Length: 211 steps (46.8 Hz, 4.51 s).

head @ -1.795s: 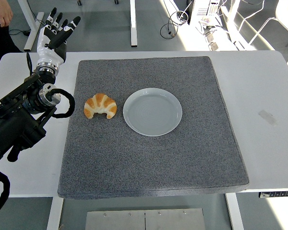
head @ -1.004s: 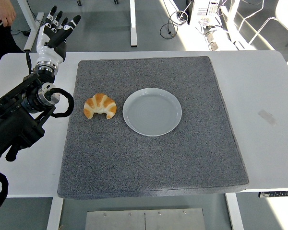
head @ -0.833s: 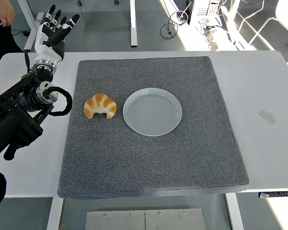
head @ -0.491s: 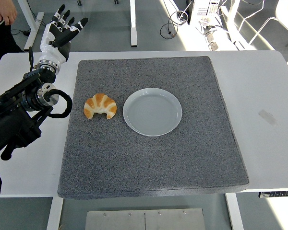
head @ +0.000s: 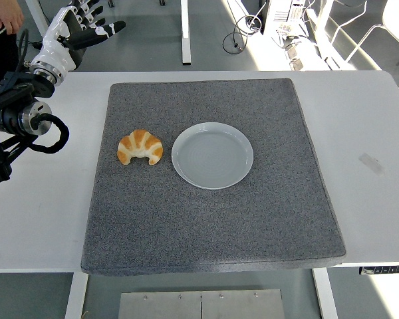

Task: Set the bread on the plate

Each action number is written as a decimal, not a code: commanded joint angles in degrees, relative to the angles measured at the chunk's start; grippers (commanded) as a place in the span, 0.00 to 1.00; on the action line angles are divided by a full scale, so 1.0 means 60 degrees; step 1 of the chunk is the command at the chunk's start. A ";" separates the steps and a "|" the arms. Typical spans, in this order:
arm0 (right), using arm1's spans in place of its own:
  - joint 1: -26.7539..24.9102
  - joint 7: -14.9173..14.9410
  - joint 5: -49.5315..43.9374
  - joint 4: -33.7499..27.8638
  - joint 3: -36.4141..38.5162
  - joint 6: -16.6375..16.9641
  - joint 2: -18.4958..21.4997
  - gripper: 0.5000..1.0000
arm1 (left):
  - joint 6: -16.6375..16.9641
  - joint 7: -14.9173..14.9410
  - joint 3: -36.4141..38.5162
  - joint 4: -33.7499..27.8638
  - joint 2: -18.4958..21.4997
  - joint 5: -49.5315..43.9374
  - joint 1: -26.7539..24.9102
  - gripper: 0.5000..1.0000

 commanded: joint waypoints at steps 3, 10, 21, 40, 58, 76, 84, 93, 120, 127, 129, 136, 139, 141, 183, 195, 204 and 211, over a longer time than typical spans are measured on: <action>-0.0001 0.0000 0.0000 -0.0004 0.0000 0.0008 0.0000 1.00 | 0.0000 0.0095 0.0925 -0.0158 0.0240 0.0217 -0.0350 0.92; -0.0001 0.0000 0.0000 -0.0004 0.0000 0.0008 0.0000 1.00 | 0.0000 0.0403 0.1410 -0.0173 0.0343 0.0759 -0.0483 0.92; -0.0001 0.0000 0.0000 -0.0004 0.0000 0.0008 0.0000 1.00 | 0.0190 0.0827 0.1454 -0.1168 0.0943 0.2018 -0.0483 0.89; -0.0001 0.0000 0.0000 0.0011 0.0000 -0.0007 0.0000 1.00 | 0.0323 0.1194 0.2757 -0.2341 0.1647 0.4875 -0.0878 0.88; -0.0001 0.0000 0.0000 -0.0004 0.0000 -0.0007 0.0000 1.00 | 0.0264 0.1238 0.4398 -0.3277 0.2085 0.5578 -0.1288 0.88; -0.0001 0.0000 0.0000 -0.0004 0.0000 -0.0007 0.0000 1.00 | 0.0293 0.1546 0.4604 -0.3425 0.2569 0.6678 -0.1098 0.88; -0.0001 0.0000 0.0000 -0.0004 0.0000 0.0008 0.0000 1.00 | 0.0293 0.1546 0.4604 -0.3396 0.2496 0.6692 -0.0922 0.88; -0.0001 0.0000 0.0000 -0.0004 0.0000 0.0008 0.0000 1.00 | 0.0293 0.1619 0.4619 -0.3279 0.2438 0.6721 -0.0922 0.88; -0.0001 0.0000 0.0000 -0.0004 0.0000 0.0008 0.0000 1.00 | 0.0279 0.1692 0.4575 -0.2209 0.1398 0.7425 -0.0585 0.88; -0.0001 0.0000 0.0000 -0.0004 0.0000 -0.0007 0.0000 1.00 | 0.0279 0.1736 0.4560 -0.2194 0.1295 0.7425 -0.0571 0.87; -0.0001 0.0000 0.0000 -0.0004 0.0000 0.0008 0.0000 1.00 | 0.0279 0.1736 0.4545 -0.2194 0.1295 0.7425 -0.0571 0.87; -0.0001 0.0000 0.0000 -0.0004 0.0000 0.0008 0.0000 1.00 | 0.0293 0.1721 0.4545 -0.2180 0.1281 0.7454 -0.0571 0.77; -0.0001 0.0000 0.0000 -0.0004 0.0000 -0.0007 0.0000 1.00 | 0.0293 0.1721 0.4545 -0.2194 0.1280 0.7600 -0.0571 0.70; -0.0001 0.0000 0.0000 -0.0004 0.0000 -0.0007 0.0000 1.00 | 0.0293 0.1721 0.4545 -0.2194 0.1266 0.7746 -0.0571 0.67; -0.0001 0.0000 0.0000 -0.0004 0.0000 0.0008 0.0000 1.00 | 0.1011 0.1736 0.4531 -0.1989 0.1075 0.8860 -0.0307 0.13; -0.0001 0.0000 0.0000 -0.0004 0.0000 -0.0007 0.0000 1.00 | 0.1040 0.1751 0.4487 -0.1975 0.1075 0.9051 -0.0322 0.03; -0.0001 0.0000 0.0000 -0.0004 0.0000 -0.0007 0.0000 1.00 | 0.1070 0.1751 0.4413 -0.1989 0.1090 0.9080 -0.0380 0.02; -0.0001 0.0000 0.0000 -0.0004 0.0000 -0.0007 0.0000 1.00 | 0.1099 0.1751 0.4399 -0.1975 0.1075 0.9431 -0.0365 0.00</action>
